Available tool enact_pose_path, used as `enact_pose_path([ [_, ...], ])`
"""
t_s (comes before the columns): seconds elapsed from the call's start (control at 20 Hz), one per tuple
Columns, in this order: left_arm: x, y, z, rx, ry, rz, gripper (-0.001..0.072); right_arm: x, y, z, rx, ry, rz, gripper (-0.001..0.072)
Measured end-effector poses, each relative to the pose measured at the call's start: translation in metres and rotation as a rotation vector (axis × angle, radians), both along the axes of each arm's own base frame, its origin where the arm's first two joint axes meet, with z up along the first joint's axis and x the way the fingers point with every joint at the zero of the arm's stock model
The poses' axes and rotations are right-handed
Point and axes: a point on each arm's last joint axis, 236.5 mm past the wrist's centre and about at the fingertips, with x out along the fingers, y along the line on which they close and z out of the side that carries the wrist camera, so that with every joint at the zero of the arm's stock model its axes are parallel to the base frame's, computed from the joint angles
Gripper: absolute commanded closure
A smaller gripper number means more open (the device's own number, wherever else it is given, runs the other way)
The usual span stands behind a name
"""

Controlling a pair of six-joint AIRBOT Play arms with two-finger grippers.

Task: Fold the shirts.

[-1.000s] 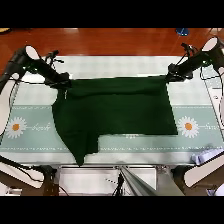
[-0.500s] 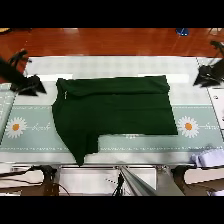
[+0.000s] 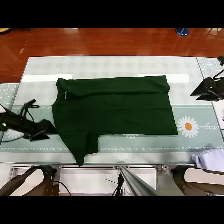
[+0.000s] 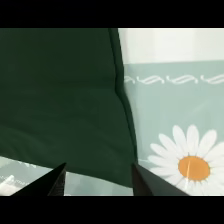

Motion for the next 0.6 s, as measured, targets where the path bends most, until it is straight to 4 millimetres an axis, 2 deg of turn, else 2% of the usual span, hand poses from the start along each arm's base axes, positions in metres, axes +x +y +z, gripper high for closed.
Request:
enact_pose_path([
  [0.2, -0.014, -0.011, -0.021, -0.022, 0.005, 0.039, 0.005, 0.01, -0.001, -0.002, 0.0, -0.052, -0.016, 0.0216],
  [0.5, -0.002, -0.039, -0.033, -0.057, -0.059, 0.074, 0.0078, 0.018, -0.003, -0.002, -0.006, -0.086, -0.028, 0.0217],
  [0.55, 0.0, -0.045, -0.034, -0.058, -0.063, 0.071, 0.0198, 0.018, -0.003, -0.002, -0.006, -0.086, -0.028, 0.0217],
  [0.6, 0.005, -0.049, -0.037, -0.042, -0.085, 0.072, 0.0404, 0.018, -0.003, -0.002, -0.007, -0.088, -0.029, 0.0217],
])
